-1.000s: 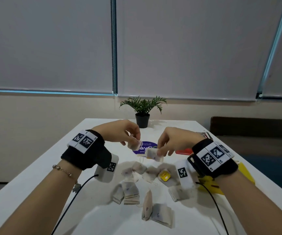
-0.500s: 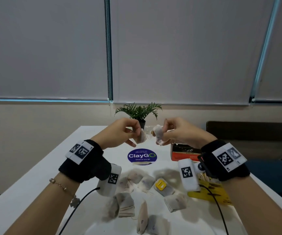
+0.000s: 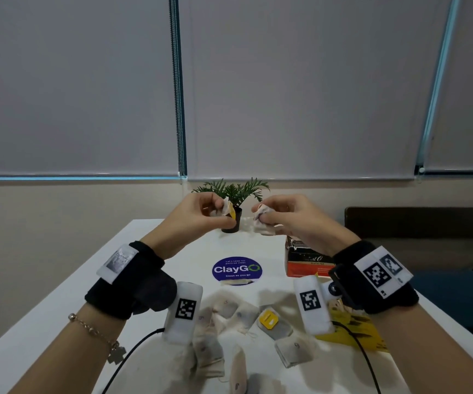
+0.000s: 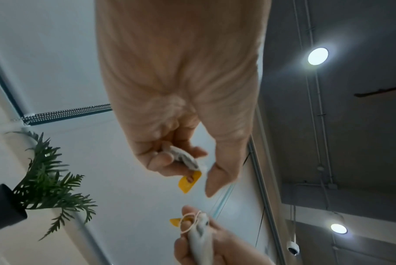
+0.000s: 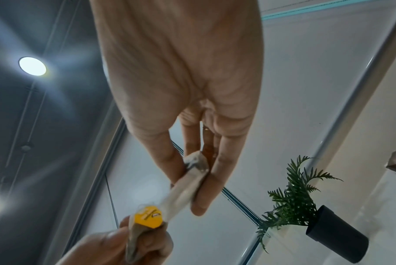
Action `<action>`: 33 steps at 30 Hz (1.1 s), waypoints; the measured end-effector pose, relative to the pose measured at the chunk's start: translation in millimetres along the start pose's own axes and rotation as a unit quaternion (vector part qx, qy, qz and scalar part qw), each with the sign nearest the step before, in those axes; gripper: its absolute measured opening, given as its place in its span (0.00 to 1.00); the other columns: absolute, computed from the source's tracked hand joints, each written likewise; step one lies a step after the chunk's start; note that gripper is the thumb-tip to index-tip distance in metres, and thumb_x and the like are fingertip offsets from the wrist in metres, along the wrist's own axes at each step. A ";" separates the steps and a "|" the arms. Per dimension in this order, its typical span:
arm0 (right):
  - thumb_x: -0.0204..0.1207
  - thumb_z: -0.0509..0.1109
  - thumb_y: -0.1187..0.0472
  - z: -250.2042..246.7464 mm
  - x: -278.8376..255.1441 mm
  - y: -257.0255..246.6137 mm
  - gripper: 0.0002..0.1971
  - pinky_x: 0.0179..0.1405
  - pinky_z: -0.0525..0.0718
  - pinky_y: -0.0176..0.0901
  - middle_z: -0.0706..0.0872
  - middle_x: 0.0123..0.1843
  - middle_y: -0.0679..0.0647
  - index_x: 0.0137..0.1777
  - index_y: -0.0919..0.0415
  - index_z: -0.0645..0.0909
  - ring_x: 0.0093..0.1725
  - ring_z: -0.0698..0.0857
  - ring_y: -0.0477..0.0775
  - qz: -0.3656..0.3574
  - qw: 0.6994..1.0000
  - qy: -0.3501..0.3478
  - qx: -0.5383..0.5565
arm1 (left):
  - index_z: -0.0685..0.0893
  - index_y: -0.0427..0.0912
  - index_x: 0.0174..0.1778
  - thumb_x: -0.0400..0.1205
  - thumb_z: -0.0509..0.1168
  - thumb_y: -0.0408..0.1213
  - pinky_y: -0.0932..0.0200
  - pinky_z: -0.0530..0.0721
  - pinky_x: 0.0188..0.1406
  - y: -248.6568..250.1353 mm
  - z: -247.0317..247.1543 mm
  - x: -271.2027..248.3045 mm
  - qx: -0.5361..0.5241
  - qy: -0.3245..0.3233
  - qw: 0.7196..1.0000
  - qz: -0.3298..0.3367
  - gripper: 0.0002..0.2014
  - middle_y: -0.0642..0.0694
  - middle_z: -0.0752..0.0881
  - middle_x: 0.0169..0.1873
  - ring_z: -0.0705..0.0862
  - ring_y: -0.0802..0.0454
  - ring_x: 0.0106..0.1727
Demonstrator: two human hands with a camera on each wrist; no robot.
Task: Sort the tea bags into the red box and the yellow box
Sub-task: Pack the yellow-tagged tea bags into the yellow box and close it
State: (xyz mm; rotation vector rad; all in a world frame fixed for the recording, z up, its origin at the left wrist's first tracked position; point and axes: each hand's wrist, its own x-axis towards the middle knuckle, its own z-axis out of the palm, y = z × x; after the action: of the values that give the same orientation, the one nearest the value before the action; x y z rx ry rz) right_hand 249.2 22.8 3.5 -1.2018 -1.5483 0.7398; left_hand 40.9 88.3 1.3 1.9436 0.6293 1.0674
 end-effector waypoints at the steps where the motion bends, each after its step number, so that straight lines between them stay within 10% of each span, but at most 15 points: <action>1: 0.78 0.70 0.73 0.9 1.6 0.5 0.09 0.54 0.89 0.47 0.89 0.52 0.65 0.55 0.70 0.87 0.49 0.88 0.52 -0.002 1.000 0.003 0.007 | 0.73 0.47 0.30 0.63 0.77 0.39 0.54 0.68 0.38 -1.2 -0.2 0.5 -0.004 0.008 1.000 0.001 0.16 0.49 0.76 0.29 0.69 0.49 0.36; 7: 0.81 0.67 0.70 6.3 6.6 -3.3 0.12 0.54 0.88 0.46 0.90 0.56 0.65 0.62 0.66 0.86 0.56 0.89 0.58 -0.003 1.000 0.004 -0.007 | 0.79 0.39 0.38 0.80 0.68 0.28 0.61 0.78 0.38 0.0 -0.9 3.6 -0.021 0.038 0.999 0.005 0.07 0.44 0.86 0.35 0.83 0.55 0.35; 14: 0.75 0.76 0.63 7.5 8.0 -6.0 0.03 0.52 0.89 0.60 0.93 0.38 0.51 0.44 0.53 0.88 0.46 0.92 0.52 -0.067 0.987 0.093 -0.115 | 0.81 0.39 0.43 0.82 0.68 0.30 0.57 0.83 0.46 3.8 -0.3 0.5 -0.031 0.013 0.999 0.000 0.03 0.43 0.91 0.45 0.85 0.54 0.40; 19: 0.71 0.80 0.54 9.3 1.6 -12.3 0.02 0.36 0.73 0.37 0.85 0.39 0.41 0.40 0.50 0.91 0.41 0.81 0.43 -0.066 0.969 0.144 -0.188 | 0.85 0.44 0.39 0.77 0.74 0.36 0.57 0.79 0.52 1.2 0.7 2.9 0.035 0.079 0.996 -0.013 0.04 0.45 0.91 0.49 0.89 0.50 0.50; 26: 0.67 0.82 0.60 20.1 -1.6 -14.5 0.08 0.34 0.83 0.39 0.88 0.31 0.53 0.31 0.55 0.86 0.31 0.82 0.45 -0.111 0.961 0.189 -0.169 | 0.85 0.41 0.38 0.76 0.75 0.40 0.68 0.77 0.31 2.5 8.0 -0.8 0.095 0.118 0.988 -0.008 0.07 0.42 0.89 0.32 0.85 0.56 0.29; 33: 0.67 0.78 0.62 32.9 0.3 -10.9 0.10 0.32 0.75 0.32 0.82 0.30 0.48 0.29 0.54 0.80 0.31 0.78 0.44 -0.184 0.917 0.230 -0.267 | 0.82 0.37 0.43 0.80 0.70 0.37 0.63 0.83 0.27 5.8 19.3 -2.9 0.089 0.096 0.991 -0.024 0.06 0.39 0.88 0.38 0.87 0.56 0.30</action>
State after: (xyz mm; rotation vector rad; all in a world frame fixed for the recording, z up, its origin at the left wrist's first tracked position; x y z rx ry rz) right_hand 214.5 23.0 3.0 -1.2935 -1.5409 -0.2309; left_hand 56.1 75.0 -1.1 1.9794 0.9008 1.2136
